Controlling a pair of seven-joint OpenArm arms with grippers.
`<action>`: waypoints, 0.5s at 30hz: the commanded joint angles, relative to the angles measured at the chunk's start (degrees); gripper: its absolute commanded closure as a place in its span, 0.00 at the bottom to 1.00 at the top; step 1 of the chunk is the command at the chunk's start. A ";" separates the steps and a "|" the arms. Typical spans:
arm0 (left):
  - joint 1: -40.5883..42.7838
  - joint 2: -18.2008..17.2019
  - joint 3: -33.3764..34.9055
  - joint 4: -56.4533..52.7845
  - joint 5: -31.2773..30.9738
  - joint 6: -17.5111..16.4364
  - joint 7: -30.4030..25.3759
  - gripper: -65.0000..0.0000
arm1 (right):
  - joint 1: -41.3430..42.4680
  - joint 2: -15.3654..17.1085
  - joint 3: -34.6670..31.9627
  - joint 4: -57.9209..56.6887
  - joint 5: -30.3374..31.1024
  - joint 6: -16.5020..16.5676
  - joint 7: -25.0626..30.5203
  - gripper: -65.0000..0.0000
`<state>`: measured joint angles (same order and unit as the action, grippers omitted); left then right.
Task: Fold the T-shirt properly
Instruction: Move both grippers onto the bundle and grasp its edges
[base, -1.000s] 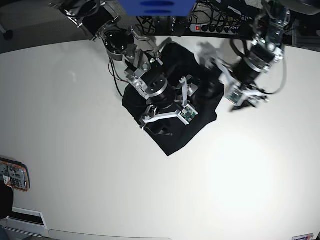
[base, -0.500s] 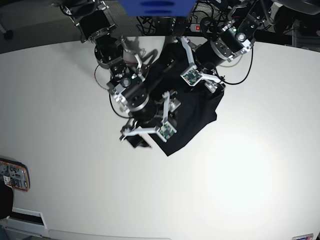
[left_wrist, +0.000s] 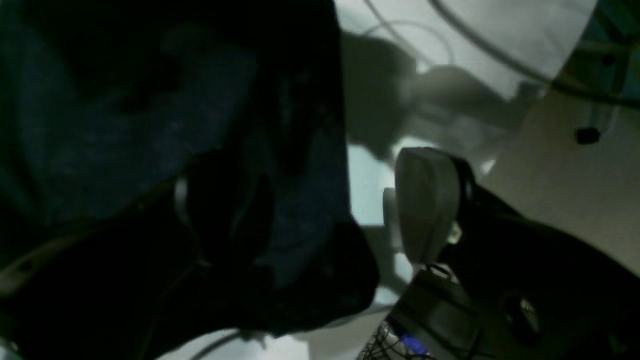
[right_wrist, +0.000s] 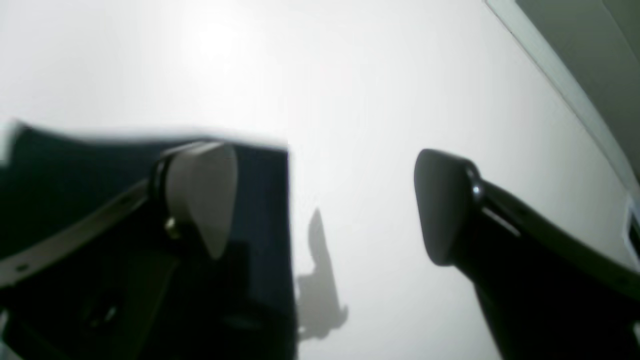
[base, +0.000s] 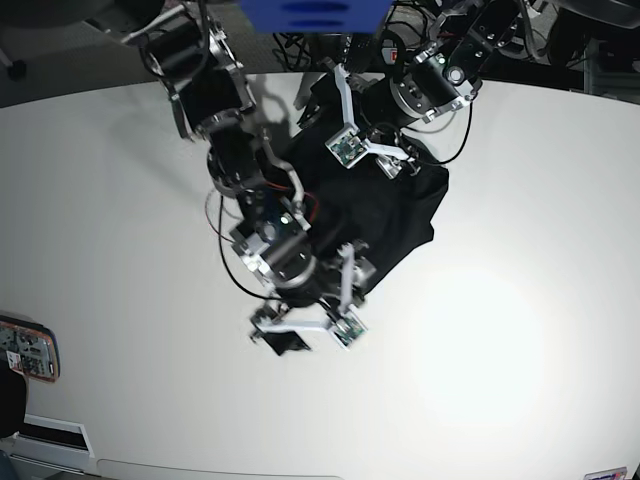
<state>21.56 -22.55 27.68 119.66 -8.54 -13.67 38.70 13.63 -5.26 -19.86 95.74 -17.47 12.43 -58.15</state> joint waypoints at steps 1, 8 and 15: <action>0.81 0.00 -0.03 1.00 1.46 0.09 -0.59 0.26 | 2.06 -1.56 -0.76 -0.23 -0.06 -0.51 1.58 0.18; 2.57 0.17 1.81 0.92 8.84 0.18 -0.68 0.26 | 5.05 -3.58 -6.38 -11.04 0.02 -0.69 3.25 0.18; 2.83 0.08 1.46 1.27 8.67 0.18 -1.03 0.26 | 5.49 -3.58 -6.03 -14.65 0.02 -0.69 5.54 0.35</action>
<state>24.32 -22.41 29.19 119.61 0.30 -13.47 39.00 17.87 -8.14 -25.78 80.23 -17.96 11.64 -53.71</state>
